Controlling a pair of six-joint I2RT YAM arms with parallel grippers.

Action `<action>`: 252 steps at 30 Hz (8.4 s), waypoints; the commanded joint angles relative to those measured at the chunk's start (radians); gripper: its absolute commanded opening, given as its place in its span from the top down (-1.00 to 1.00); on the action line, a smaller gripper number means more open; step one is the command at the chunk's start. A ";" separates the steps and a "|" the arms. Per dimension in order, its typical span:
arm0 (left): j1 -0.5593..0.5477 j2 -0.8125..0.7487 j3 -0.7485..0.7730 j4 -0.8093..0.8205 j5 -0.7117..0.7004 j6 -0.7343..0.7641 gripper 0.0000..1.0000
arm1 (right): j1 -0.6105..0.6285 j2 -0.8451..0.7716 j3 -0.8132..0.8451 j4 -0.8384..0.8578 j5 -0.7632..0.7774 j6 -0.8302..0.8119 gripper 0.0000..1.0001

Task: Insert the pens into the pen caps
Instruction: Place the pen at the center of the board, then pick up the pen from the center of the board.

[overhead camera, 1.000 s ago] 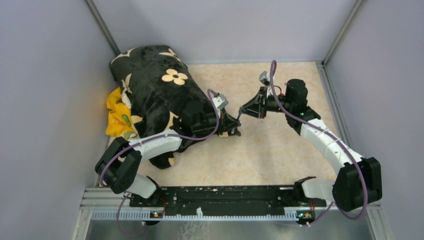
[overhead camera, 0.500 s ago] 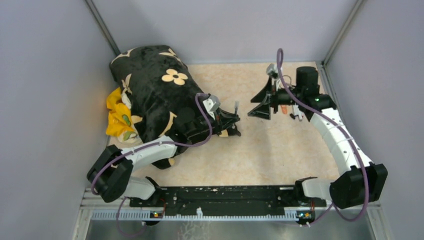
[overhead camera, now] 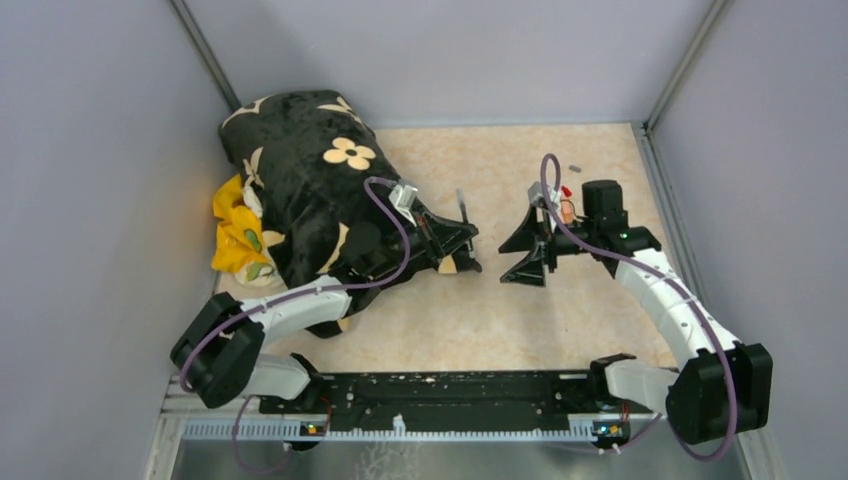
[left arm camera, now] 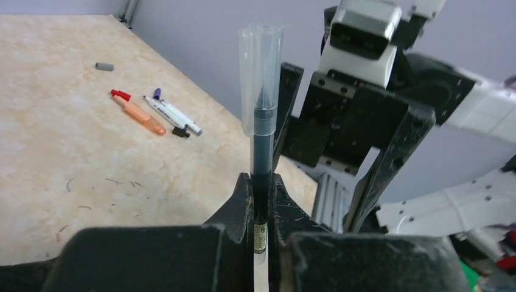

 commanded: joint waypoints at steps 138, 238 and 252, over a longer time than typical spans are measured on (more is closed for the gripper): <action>0.003 -0.232 -0.187 -0.303 -0.253 -0.062 -0.97 | -0.273 0.850 0.532 0.120 1.083 0.180 -0.07; -0.110 0.367 0.229 0.071 -0.443 -0.251 -0.09 | -0.020 0.133 0.021 0.372 0.220 0.217 0.96; -0.112 0.351 0.202 0.064 -0.427 -0.207 1.00 | -0.005 0.131 0.024 0.350 0.258 0.180 0.84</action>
